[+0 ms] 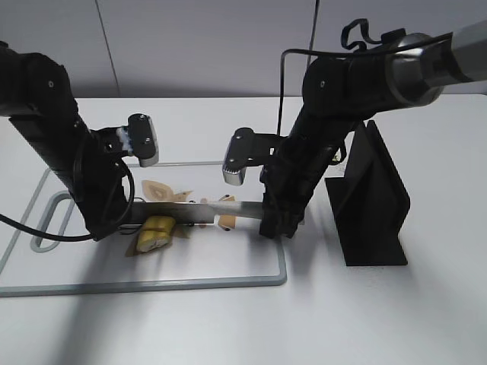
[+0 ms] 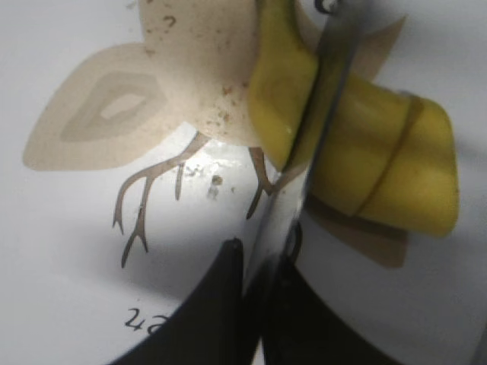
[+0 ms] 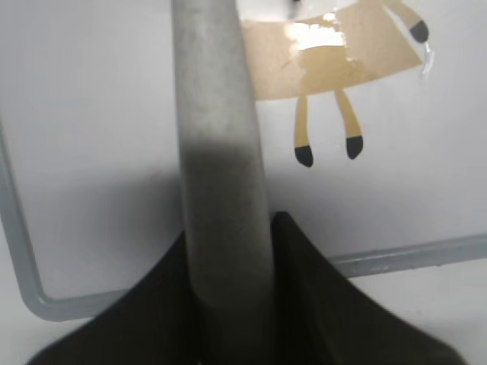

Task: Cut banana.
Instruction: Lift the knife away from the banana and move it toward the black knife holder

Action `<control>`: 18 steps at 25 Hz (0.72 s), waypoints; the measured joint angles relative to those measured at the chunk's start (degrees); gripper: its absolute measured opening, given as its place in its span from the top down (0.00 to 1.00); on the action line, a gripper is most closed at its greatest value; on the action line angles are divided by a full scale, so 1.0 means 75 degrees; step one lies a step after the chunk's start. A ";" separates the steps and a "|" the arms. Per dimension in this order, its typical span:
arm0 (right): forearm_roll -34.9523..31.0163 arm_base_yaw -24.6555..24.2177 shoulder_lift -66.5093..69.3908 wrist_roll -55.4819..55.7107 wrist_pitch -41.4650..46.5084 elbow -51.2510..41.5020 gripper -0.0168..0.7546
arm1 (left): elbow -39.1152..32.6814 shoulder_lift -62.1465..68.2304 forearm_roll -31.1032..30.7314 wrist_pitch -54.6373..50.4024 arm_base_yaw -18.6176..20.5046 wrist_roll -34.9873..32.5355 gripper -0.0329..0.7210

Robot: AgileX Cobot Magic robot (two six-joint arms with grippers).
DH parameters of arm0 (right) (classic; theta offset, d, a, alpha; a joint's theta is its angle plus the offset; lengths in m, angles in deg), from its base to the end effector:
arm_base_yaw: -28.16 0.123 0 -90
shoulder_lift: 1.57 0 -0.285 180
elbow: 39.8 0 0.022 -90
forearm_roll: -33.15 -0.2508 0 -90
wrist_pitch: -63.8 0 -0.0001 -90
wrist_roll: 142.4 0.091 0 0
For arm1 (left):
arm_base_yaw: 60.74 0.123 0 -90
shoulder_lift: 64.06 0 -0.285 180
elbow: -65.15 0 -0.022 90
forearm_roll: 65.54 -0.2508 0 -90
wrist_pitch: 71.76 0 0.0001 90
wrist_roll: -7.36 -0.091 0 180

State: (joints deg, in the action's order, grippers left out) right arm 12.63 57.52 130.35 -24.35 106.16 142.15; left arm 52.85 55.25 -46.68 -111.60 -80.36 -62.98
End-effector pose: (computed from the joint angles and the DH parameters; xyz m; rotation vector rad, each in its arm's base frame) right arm 0.3479 0.2204 0.1036 -1.8216 2.2903 0.3103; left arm 0.3301 -0.1377 0.1338 1.7936 2.2825 -0.2097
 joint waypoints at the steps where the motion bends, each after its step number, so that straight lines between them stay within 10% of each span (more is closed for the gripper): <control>1: 0.0000 0.0000 0.0028 0.0000 0.0020 0.0016 0.73 | 0.0011 0.0038 -0.0002 -0.0023 0.0000 0.0000 0.90; 18: 0.0030 -0.0022 0.0095 0.0016 0.0475 0.0352 0.73 | 0.0056 -0.0006 0.0054 -0.0101 0.0014 0.0000 0.90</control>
State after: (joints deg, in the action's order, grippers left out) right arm 12.85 57.36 131.06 -24.23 109.73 144.78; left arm 53.27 55.20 -46.27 -112.36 -80.25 -62.98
